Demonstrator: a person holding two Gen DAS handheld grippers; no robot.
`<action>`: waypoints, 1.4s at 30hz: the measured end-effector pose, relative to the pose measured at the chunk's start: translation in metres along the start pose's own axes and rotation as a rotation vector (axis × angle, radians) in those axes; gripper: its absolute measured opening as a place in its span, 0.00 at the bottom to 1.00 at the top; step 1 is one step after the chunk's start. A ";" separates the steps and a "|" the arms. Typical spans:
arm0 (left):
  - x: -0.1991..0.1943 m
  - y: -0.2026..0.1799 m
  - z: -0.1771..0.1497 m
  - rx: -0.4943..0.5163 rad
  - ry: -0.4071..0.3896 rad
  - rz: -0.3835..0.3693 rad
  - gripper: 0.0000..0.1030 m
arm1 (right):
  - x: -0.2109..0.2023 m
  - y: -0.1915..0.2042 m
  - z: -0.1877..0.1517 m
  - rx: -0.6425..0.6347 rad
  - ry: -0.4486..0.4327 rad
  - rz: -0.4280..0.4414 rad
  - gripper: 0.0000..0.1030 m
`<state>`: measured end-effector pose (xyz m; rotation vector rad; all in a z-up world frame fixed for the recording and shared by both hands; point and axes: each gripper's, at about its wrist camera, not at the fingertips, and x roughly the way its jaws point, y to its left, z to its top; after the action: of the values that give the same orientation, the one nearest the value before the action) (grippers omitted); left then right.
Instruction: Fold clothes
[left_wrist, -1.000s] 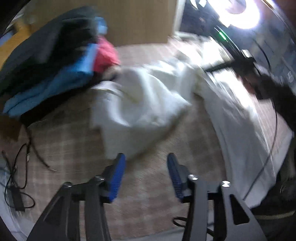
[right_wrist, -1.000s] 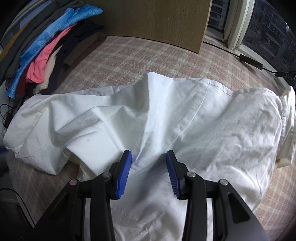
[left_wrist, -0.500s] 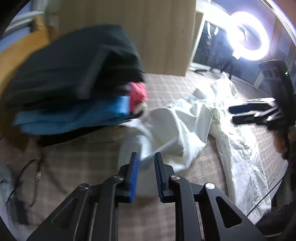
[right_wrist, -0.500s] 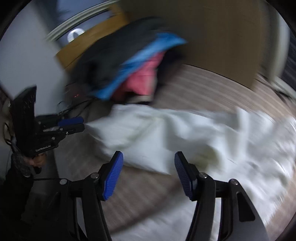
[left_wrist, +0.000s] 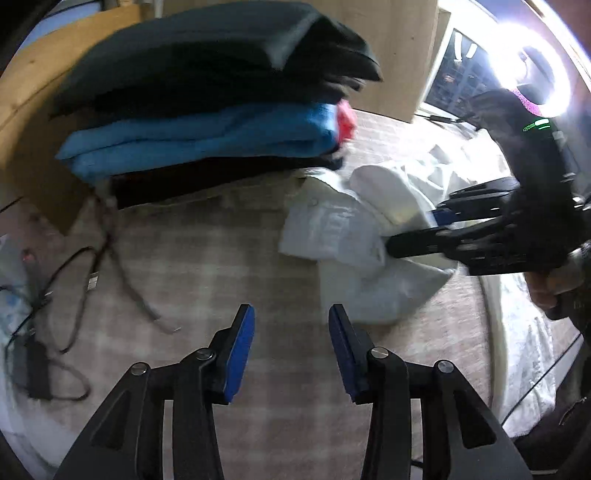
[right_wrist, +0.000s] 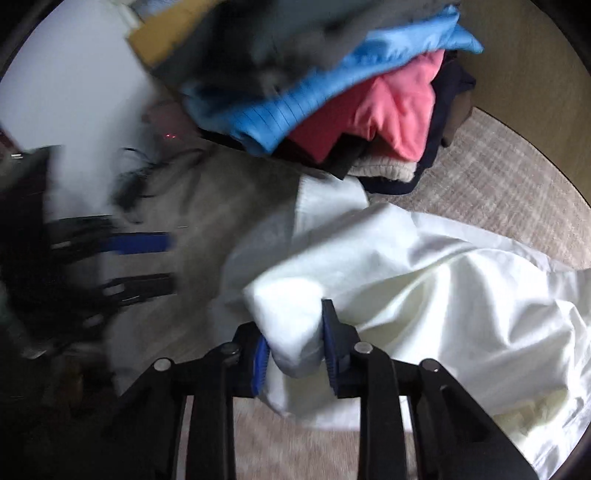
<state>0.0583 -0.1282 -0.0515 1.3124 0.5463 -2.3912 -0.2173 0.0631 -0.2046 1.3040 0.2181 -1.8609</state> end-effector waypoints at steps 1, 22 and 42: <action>0.004 -0.005 0.003 -0.004 0.001 -0.023 0.39 | -0.010 -0.003 -0.005 -0.007 -0.005 0.030 0.22; 0.093 -0.132 0.045 0.139 0.115 -0.279 0.04 | -0.053 -0.070 -0.063 0.038 0.055 -0.016 0.30; -0.021 -0.059 -0.025 0.054 0.016 0.307 0.39 | -0.069 -0.044 -0.073 0.054 -0.014 -0.098 0.58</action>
<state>0.0580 -0.0629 -0.0366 1.3314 0.2628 -2.1578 -0.1897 0.1683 -0.1920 1.3377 0.2291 -1.9701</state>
